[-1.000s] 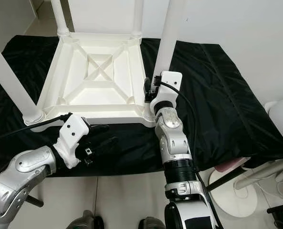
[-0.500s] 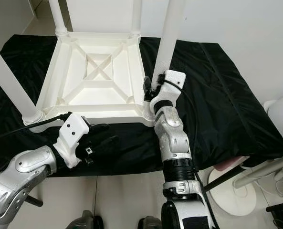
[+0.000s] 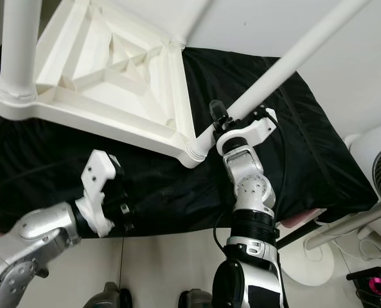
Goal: Building children table
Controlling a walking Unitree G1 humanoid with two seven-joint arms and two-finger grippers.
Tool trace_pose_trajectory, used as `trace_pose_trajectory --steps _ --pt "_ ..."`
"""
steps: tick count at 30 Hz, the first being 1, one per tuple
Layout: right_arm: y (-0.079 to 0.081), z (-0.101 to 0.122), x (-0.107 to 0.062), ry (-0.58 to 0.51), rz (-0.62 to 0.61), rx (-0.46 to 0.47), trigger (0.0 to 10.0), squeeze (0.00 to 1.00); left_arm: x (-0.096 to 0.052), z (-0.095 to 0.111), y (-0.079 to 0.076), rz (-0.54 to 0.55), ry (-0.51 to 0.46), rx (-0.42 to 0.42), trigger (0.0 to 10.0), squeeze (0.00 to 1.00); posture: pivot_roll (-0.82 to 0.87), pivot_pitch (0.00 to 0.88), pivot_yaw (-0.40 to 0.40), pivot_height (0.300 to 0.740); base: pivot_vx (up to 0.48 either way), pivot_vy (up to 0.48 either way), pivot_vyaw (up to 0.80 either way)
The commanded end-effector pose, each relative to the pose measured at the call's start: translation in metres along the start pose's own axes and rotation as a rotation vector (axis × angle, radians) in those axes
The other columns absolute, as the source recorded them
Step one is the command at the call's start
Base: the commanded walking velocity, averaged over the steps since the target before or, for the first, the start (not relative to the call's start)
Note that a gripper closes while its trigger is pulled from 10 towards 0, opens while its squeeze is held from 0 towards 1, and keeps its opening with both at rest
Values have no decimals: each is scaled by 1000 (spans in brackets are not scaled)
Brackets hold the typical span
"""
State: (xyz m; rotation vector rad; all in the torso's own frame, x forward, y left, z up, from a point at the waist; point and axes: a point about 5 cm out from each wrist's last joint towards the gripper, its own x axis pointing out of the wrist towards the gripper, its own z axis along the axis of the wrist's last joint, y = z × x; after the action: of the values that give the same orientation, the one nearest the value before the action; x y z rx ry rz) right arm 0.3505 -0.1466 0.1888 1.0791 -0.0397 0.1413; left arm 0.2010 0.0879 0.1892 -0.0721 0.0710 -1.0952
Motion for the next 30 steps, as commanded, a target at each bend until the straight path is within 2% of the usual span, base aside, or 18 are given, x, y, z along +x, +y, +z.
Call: trace_pose_trajectory --steps 1,2,3,4,9,10,11,12,13,14,19,21,22,23,25,27,30 --pt "6 -15 -1 30 103 298 10000 0 1 0 -7 -31 -3 -28 10000 0 -28 106 -56 740 0 0 0" --pt "3 -14 -2 25 123 369 10000 0 1 0 -7 -29 -2 -31 10000 0 -28 106 -56 740 0 0 0" --pt "3 -14 -2 25 123 369 10000 0 1 0 -7 -29 -2 -31 10000 0 -28 106 -56 740 0 0 0" --pt "0 -13 -3 22 142 431 10000 0 1 0 -7 -28 0 -32 10000 0 -28 106 -56 740 0 0 0" --pt "-5 -13 -4 25 114 469 10000 0 0 2 -7 -25 3 -41 10000 0 -25 112 -57 740 0 0 0" --pt "-22 -20 -10 32 101 528 10000 0 -1 1 -8 -16 7 -45 10000 0 -20 124 -59 740 0 0 0" --pt "-22 -20 -10 32 101 528 10000 0 -1 1 -8 -16 7 -45 10000 0 -20 124 -59 740 0 0 0" --pt "-36 -26 -15 30 88 581 10000 0 -1 1 -8 -9 10 -49 10000 0 -18 127 -59 740 0 0 0" --pt "-36 -26 -15 30 88 581 10000 0 -1 1 -8 -9 10 -49 10000 0 -18 127 -59 740 0 0 0" --pt "-48 -33 -20 31 72 600 10000 0 -2 0 -9 -4 13 -50 10000 0 -17 126 -59 740 0 0 0" --pt "-56 -44 -25 49 62 650 10000 0 -2 -1 -8 5 21 -50 10000 0 -16 129 -57 740 0 0 0" --pt "-62 -47 -27 29 51 756 10000 0 -3 -1 -8 8 28 -45 10000 0 -14 132 -57 740 0 0 0" --pt "-62 -47 -27 29 51 756 10000 0 -3 -1 -8 8 28 -45 10000 0 -14 132 -57 740 0 0 0" --pt "-65 -48 -28 12 48 813 10000 0 -3 -2 -6 15 33 -41 10000 0 -12 134 -57 740 0 0 0" --pt "-69 -50 -30 37 18 747 10000 0 -3 -3 -4 25 44 -36 10000 0 -15 135 -55 740 0 0 0" --pt "-65 -47 -32 36 66 682 10000 0 -3 -3 -2 32 46 -36 10000 0 -15 136 -54 740 0 0 0" --pt "-67 -43 -34 7 88 701 10000 0 -3 -3 -1 35 47 -37 10000 0 -18 137 -53 740 0 0 0"
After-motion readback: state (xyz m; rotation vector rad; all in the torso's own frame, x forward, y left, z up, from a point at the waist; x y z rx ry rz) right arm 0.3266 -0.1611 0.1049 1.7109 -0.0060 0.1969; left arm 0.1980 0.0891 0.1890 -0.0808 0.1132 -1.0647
